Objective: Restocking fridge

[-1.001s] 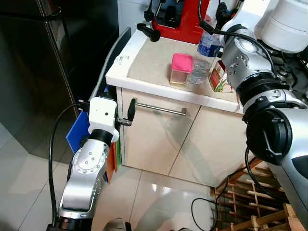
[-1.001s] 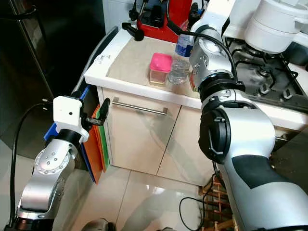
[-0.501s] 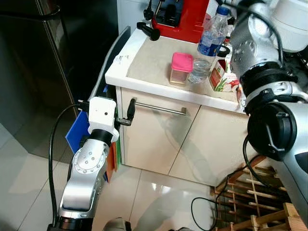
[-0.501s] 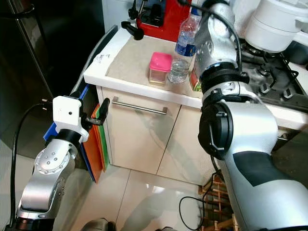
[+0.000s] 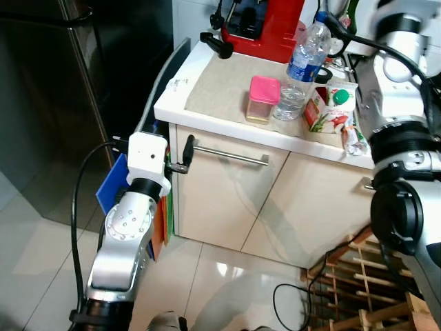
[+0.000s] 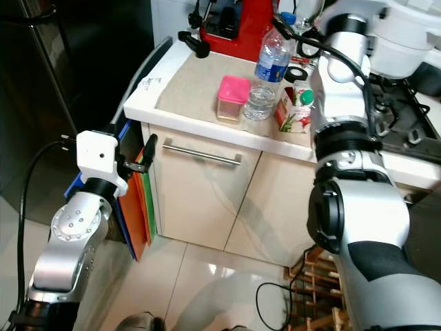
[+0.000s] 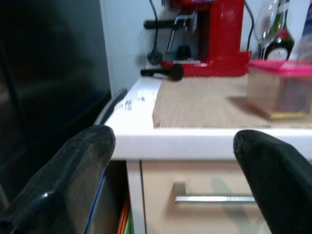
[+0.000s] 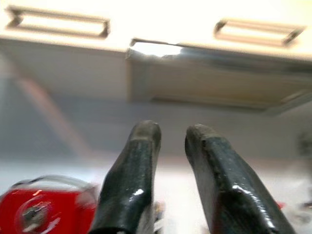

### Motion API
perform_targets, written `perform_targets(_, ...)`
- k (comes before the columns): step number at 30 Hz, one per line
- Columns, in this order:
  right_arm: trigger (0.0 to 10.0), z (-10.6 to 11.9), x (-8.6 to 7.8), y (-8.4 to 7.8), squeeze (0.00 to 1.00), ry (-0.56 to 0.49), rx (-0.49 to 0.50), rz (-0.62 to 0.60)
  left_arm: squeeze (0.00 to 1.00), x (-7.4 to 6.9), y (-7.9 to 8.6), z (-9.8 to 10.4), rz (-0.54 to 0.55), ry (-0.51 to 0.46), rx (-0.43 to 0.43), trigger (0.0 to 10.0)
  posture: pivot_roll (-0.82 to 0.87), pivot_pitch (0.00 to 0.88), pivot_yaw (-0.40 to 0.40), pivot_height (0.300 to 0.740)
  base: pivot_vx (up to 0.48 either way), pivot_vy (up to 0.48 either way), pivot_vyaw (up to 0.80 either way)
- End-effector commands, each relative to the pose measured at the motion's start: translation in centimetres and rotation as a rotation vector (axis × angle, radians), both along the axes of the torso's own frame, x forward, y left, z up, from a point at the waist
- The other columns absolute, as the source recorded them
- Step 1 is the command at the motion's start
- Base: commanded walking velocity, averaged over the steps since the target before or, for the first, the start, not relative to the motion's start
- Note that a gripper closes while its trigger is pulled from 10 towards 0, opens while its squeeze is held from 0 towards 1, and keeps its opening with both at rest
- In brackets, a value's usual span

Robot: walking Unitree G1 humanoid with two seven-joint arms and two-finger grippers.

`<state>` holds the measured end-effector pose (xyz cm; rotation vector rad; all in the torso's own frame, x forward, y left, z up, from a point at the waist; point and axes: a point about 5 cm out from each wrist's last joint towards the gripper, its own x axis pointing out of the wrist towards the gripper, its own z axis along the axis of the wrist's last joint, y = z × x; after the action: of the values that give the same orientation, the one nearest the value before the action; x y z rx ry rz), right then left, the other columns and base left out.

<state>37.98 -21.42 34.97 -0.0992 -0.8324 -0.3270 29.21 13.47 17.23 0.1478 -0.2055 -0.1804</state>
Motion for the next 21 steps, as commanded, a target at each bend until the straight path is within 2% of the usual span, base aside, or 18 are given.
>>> perform_targets(1, 10.0, -2.4, -0.4, -1.8, 1.0, 0.071, 0.034, -0.08, 0.0, 0.3, -0.7, 0.2, -0.04, -0.012, -0.001, 10.0, 0.07, 0.0, -0.081, 0.74, 0.0, 0.0, 0.0)
perform_targets(3, 10.0, -6.3, -0.5, -2.9, 1.0, 0.203, 0.106, -0.107, 0.0, 0.7, -1.2, 0.4, -0.063, -0.015, 0.001, 10.0, 0.06, 0.0, -0.073, 0.74, 0.0, 0.0, 0.0)
perform_targets(4, 10.0, -8.4, -0.5, -2.8, 1.0, 0.284, 0.125, -0.11, 0.0, 0.8, -1.3, 0.3, -0.071, -0.009, 0.004, 10.0, 0.04, 0.0, -0.065, 0.74, 0.0, 0.0, 0.0)
perform_targets(6, 10.0, -11.9, -0.9, -1.6, 1.0, 0.417, 0.165, -0.071, 0.0, 0.7, -1.9, -0.1, -0.167, 0.04, -0.081, 10.0, 0.01, 0.0, -0.048, 0.74, 0.0, 0.0, 0.0)
perform_targets(7, 10.0, -13.1, -1.3, -0.9, 1.0, 0.455, 0.162, -0.055, 0.0, 0.7, -2.1, -0.1, -0.181, 0.041, -0.08, 10.0, 0.0, 0.0, -0.04, 0.74, 0.0, 0.0, 0.0)
perform_targets(8, 10.0, -13.6, -1.5, -0.5, 1.0, 0.47, 0.156, -0.049, 0.0, 0.7, -2.1, -0.1, -0.184, 0.037, -0.074, 10.0, -0.01, 0.0, -0.038, 0.74, 0.0, 0.0, 0.0)
perform_targets(12, 10.0, -17.9, -4.4, 1.9, 1.0, 0.595, 0.098, 0.02, 0.0, 1.3, -2.1, -0.8, -0.157, 0.065, -0.059, 10.0, -0.04, 0.0, -0.037, 0.74, 0.0, 0.0, 0.0)
perform_targets(15, 10.0, -20.6, -6.5, 2.8, 1.0, 0.696, 0.058, 0.071, 0.0, 1.5, -2.1, -1.4, -0.142, 0.085, -0.062, 10.0, -0.05, 0.0, -0.042, 0.74, 0.0, 0.0, 0.0)
perform_targets(16, 10.0, -20.6, -6.5, 2.8, 1.0, 0.696, 0.058, 0.071, 0.0, 1.5, -2.1, -1.4, -0.142, 0.085, -0.062, 10.0, -0.05, 0.0, -0.042, 0.74, 0.0, 0.0, 0.0)
perform_targets(17, 10.0, -21.9, -7.9, 3.1, 1.0, 0.746, 0.032, 0.106, 0.0, 1.4, -1.9, -1.5, -0.126, 0.089, -0.064, 10.0, -0.04, 0.0, -0.046, 0.74, 0.0, 0.0, 0.0)
perform_targets(18, 10.0, -22.2, -8.5, 3.4, 1.0, 0.756, 0.022, 0.136, 0.0, 1.3, -1.6, -1.8, -0.105, 0.096, -0.079, 10.0, -0.04, 0.0, -0.048, 0.74, 0.0, 0.0, 0.0)
perform_targets(21, 10.0, -21.9, -9.0, 3.4, 1.0, 0.753, 0.017, 0.153, 0.0, 1.1, -1.4, -2.1, -0.092, 0.1, -0.088, 10.0, -0.04, 0.0, -0.052, 0.74, 0.0, 0.0, 0.0)
